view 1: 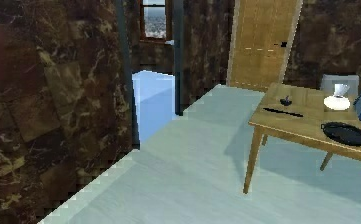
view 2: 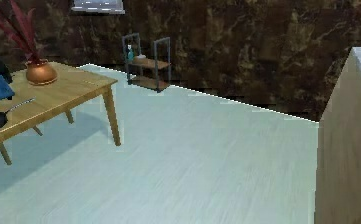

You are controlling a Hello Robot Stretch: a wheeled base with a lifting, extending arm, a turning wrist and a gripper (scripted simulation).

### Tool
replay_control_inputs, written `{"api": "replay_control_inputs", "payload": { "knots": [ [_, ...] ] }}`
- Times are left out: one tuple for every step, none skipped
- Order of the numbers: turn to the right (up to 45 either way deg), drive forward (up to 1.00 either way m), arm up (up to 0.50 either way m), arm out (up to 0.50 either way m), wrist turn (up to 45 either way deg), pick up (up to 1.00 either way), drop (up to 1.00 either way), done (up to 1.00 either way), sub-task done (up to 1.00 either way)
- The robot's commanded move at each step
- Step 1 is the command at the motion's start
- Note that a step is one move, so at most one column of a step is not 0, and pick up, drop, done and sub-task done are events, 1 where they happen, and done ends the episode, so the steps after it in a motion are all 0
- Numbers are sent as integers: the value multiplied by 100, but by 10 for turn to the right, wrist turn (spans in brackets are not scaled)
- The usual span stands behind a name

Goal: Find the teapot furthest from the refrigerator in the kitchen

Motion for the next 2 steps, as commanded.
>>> {"api": "replay_control_inputs", "payload": {
  "knots": [
    [-60,0,0,0,0,0,0,0,0],
    [0,95,0,0,0,0,0,0,0]
  ]
}}
